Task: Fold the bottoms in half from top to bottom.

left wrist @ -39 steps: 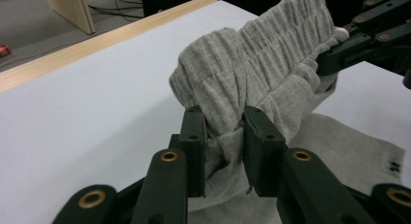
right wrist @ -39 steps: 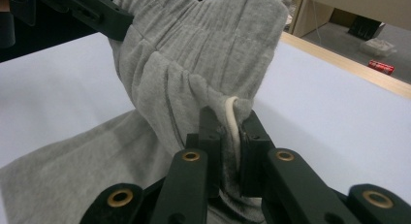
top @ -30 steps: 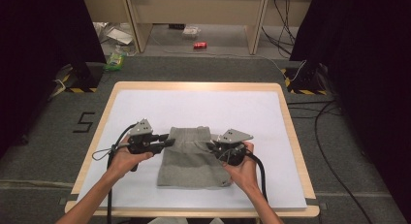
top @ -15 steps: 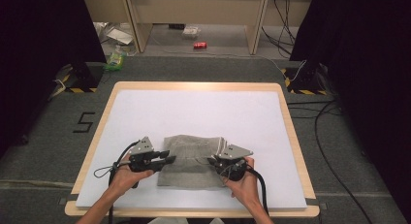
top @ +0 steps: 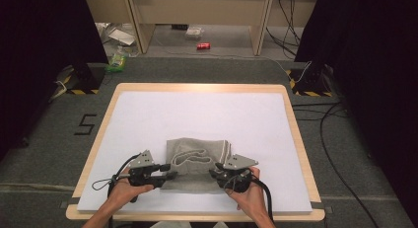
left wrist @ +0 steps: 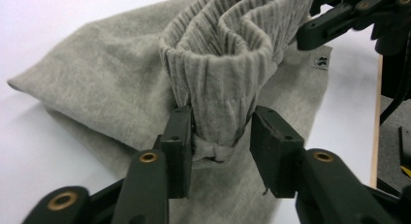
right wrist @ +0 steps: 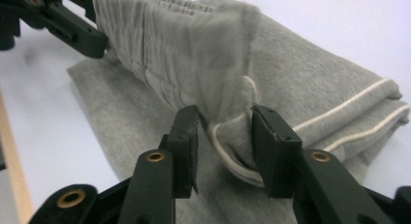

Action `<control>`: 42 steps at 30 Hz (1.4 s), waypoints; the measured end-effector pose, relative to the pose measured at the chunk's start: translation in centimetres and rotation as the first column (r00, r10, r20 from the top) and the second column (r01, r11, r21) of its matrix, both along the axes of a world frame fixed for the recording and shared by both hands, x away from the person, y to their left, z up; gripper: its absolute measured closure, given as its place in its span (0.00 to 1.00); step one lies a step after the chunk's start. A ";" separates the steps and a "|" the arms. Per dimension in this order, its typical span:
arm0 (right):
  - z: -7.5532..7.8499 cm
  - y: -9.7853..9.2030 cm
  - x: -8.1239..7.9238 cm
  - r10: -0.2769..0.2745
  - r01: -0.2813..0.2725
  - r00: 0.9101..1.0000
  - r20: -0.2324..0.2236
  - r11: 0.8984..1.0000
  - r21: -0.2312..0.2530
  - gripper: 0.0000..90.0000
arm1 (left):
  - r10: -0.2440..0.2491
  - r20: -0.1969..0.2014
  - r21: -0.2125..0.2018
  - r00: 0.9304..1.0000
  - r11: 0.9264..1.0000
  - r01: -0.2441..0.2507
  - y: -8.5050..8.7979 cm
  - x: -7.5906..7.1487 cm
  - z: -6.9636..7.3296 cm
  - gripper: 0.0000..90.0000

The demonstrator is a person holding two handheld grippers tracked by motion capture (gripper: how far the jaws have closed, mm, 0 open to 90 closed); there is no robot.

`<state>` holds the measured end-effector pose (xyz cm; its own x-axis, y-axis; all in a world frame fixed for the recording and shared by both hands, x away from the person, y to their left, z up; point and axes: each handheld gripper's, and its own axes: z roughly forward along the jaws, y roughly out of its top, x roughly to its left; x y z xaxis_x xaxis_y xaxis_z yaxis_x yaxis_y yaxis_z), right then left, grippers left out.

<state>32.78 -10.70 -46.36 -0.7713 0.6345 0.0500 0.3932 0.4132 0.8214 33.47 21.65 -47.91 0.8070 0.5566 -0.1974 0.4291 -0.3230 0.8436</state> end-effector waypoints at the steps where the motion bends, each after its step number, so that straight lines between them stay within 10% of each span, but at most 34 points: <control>1: 0.1 -0.1 -0.2 0.000 0.000 1.000 0.001 1.000 0.004 0.69 | -0.003 -0.003 -0.002 1.000 1.000 0.003 0.1 -0.1 0.0 0.65; 16: 1.8 -2.8 -0.9 -0.073 0.072 0.997 0.004 0.996 0.059 0.68 | 0.022 0.044 -0.079 0.999 0.997 -0.019 0.9 -0.2 3.3 0.62; 26: 1.9 1.4 1.5 -0.015 0.015 1.000 -0.002 1.000 0.026 0.64 | 0.093 0.021 0.004 0.995 0.996 -0.093 -0.7 2.4 1.8 0.59; 42: -1.4 3.4 -1.3 0.065 -0.069 0.996 -0.066 0.996 -0.059 0.63 | 0.015 0.047 0.119 0.999 0.993 -0.021 -1.6 -1.8 -0.5 0.56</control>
<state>31.49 -7.32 -47.72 -0.8087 0.5848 0.0633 0.4141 0.4895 0.7674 31.69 20.05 -48.43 0.8033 0.5885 -0.0918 0.3975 -0.4150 0.8184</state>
